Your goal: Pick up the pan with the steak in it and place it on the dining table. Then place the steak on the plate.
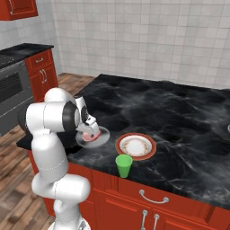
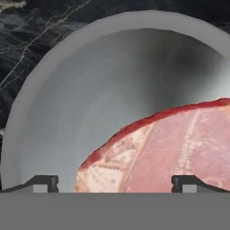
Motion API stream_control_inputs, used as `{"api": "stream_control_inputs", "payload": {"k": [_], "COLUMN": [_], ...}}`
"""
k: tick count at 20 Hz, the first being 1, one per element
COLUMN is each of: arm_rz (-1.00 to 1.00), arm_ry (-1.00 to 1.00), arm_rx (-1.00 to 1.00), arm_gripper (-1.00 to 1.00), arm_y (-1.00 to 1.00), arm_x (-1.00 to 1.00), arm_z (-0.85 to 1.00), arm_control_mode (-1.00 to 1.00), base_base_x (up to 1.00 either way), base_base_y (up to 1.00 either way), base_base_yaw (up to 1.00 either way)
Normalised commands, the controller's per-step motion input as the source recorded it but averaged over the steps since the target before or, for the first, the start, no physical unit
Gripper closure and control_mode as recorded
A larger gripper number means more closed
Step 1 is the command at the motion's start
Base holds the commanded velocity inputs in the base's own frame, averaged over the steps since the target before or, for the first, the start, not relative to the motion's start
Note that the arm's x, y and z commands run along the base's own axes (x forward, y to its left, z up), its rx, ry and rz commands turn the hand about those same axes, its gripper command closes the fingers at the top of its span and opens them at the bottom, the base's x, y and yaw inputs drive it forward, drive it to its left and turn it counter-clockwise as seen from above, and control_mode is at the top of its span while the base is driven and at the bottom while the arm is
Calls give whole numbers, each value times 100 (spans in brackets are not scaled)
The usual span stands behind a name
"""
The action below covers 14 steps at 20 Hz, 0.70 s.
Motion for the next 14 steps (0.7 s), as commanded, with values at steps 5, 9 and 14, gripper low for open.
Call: {"api": "stream_control_inputs", "payload": {"k": [5,9,14], "arm_rz": [6,7,8], "arm_ry": [2,5,4], "arm_rx": [-2,-4,-6], "arm_gripper": [-100,-100,100], "arm_y": [-19,-20,-20], "arm_x": [-31,-26,-21], "arm_z": [-57,-65,-60], "arm_control_mode": [-100,-100,-100], "base_base_x": [0,0,0], "base_base_y": [0,0,0], "base_base_yaw": [0,0,0]}}
